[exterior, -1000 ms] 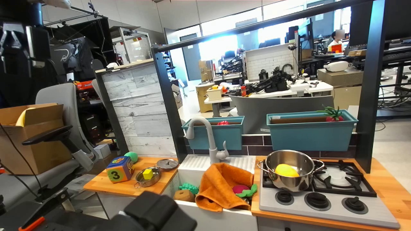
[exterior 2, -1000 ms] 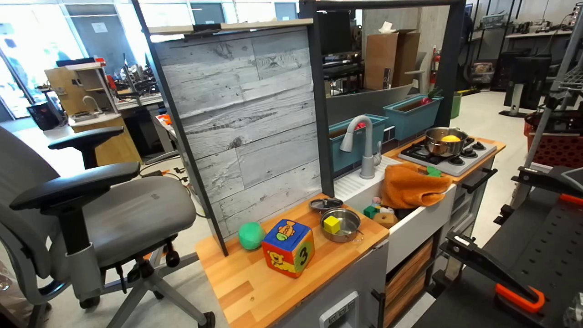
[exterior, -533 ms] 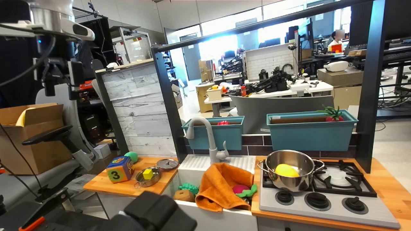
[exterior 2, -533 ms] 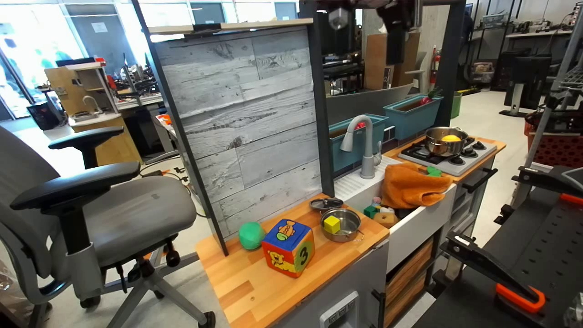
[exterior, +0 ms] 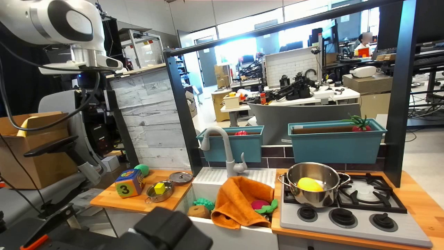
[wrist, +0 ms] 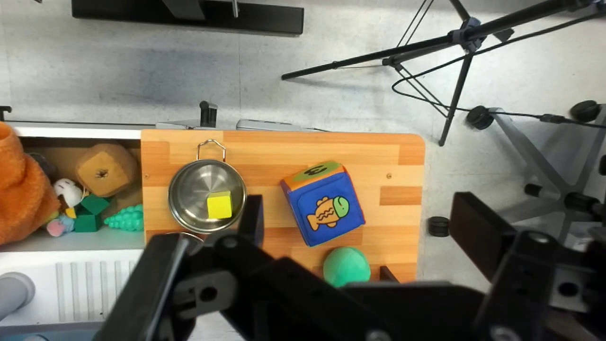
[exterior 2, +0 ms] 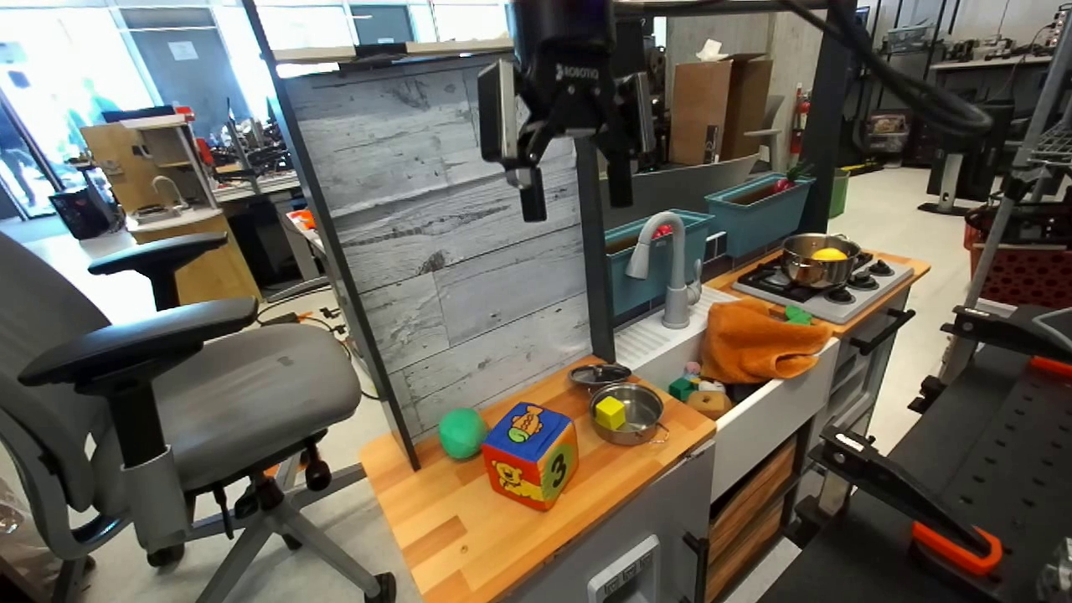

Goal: Put the square plush toy in the sink

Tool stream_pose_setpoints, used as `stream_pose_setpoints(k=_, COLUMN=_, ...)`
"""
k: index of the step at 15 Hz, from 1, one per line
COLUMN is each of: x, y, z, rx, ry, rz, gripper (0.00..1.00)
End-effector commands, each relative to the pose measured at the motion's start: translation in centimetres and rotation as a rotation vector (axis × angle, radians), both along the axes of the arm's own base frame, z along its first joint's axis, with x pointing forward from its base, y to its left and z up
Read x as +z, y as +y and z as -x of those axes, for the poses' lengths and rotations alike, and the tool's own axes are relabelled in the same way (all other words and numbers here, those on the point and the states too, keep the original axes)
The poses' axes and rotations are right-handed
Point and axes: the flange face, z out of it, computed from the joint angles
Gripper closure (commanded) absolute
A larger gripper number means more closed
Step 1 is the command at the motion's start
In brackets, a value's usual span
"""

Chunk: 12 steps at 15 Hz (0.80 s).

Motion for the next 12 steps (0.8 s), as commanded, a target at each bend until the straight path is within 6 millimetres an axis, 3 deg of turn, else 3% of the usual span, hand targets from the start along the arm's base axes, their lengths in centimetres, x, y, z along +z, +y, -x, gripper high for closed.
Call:
stream_pose_setpoints(k=1, x=-3.6, y=2.0, z=-3.7, rx=-0.020, ry=-0.004, rz=0.053, gripper=0.00)
stream_pose_setpoints(k=6, x=-9.8, y=4.1, z=-5.9, rx=0.002, ry=-0.090, rz=0.083, gripper=0.00)
stream_pose_setpoints(k=12, x=-16.3, y=5.2, z=-6.1, rx=0.031, ry=-0.125, rz=0.163, gripper=0.00)
